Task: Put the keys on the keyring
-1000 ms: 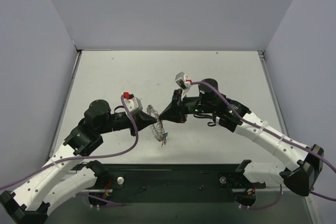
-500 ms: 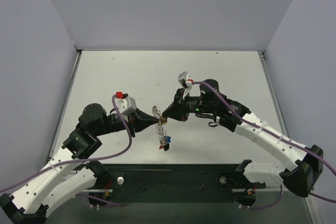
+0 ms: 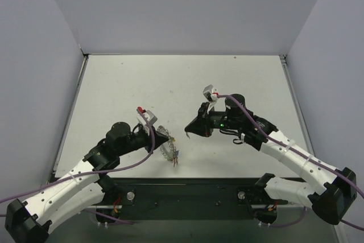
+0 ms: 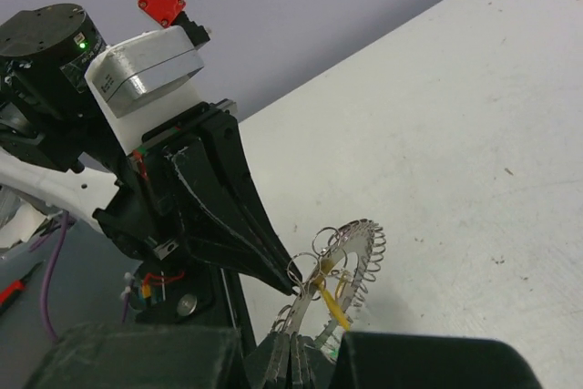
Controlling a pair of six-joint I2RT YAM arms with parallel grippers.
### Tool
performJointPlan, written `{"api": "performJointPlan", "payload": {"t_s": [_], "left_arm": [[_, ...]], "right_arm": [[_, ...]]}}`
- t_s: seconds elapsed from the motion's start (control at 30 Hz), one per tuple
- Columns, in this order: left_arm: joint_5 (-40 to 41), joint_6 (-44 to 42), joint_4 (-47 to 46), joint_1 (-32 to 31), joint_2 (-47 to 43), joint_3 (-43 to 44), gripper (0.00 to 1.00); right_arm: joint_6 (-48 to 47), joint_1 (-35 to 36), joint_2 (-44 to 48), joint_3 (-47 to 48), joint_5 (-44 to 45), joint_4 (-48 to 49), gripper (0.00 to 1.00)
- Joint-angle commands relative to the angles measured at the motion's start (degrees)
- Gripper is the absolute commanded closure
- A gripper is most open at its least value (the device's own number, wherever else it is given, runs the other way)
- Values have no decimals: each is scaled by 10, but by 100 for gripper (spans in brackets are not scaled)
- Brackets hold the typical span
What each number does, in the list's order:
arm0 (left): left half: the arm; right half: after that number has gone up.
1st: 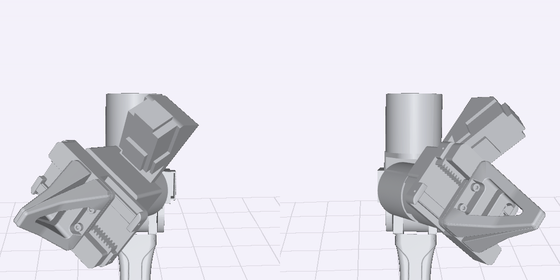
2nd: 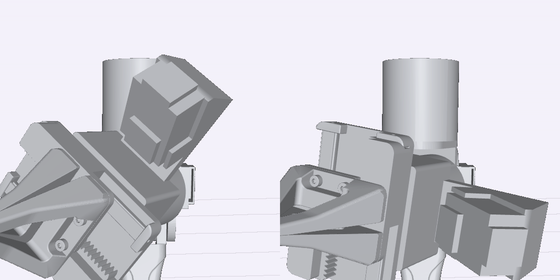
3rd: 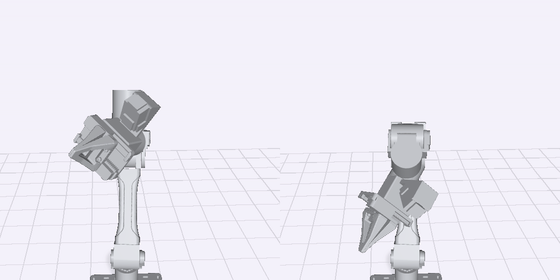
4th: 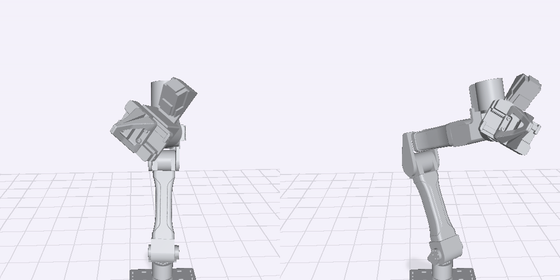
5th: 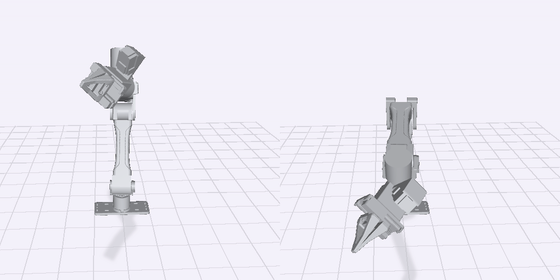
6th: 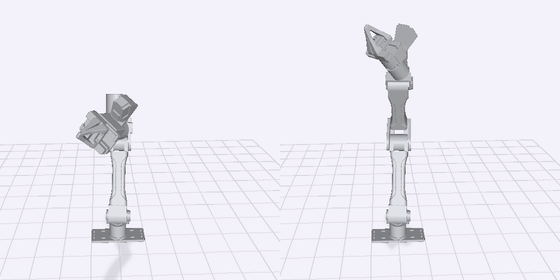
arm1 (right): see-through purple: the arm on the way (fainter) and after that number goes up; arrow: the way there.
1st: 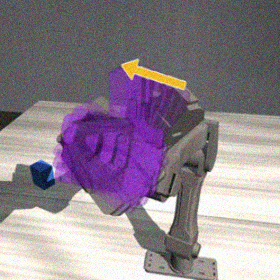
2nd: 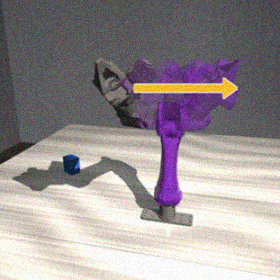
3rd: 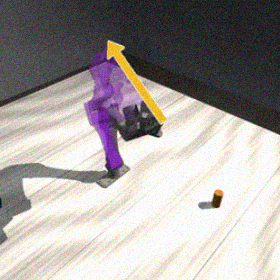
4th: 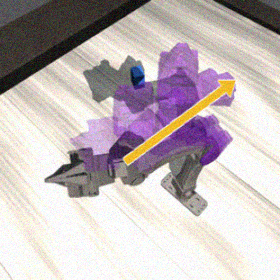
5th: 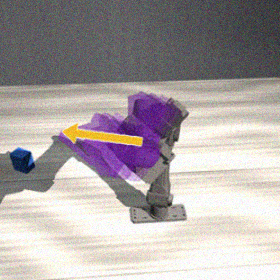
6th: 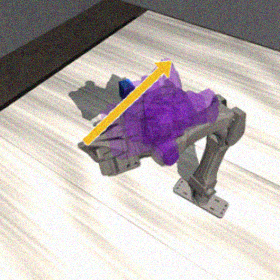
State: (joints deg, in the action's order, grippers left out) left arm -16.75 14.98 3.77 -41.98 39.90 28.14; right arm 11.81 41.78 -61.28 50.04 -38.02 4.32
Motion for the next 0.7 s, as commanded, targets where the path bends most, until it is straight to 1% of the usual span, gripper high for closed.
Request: {"api": "performJointPlan", "payload": {"t_s": [0.0,0.03,0.13,0.2,0.37,0.53,0.67], "left_arm": [[8,31,-88,-6,11,-27,100],[1,34,-118,-6,11,-46,100],[-14,30,-144,-6,4,-69,100],[-18,16,-141,-5,-7,-71,100],[-24,15,-146,-7,-15,-78,100],[-24,13,-147,-8,-16,-78,100],[-29,13,-149,-7,-16,-77,100]], "right_arm": [[33,-1,10,-44,-35,81,100],[38,-1,8,-50,-40,90,100],[55,8,-2,-67,-43,114,100],[58,17,-10,-69,-40,123,100],[57,49,-55,-56,-29,137,100],[52,60,-94,-39,-31,143,100],[47,64,-105,-33,-31,141,100]]}}
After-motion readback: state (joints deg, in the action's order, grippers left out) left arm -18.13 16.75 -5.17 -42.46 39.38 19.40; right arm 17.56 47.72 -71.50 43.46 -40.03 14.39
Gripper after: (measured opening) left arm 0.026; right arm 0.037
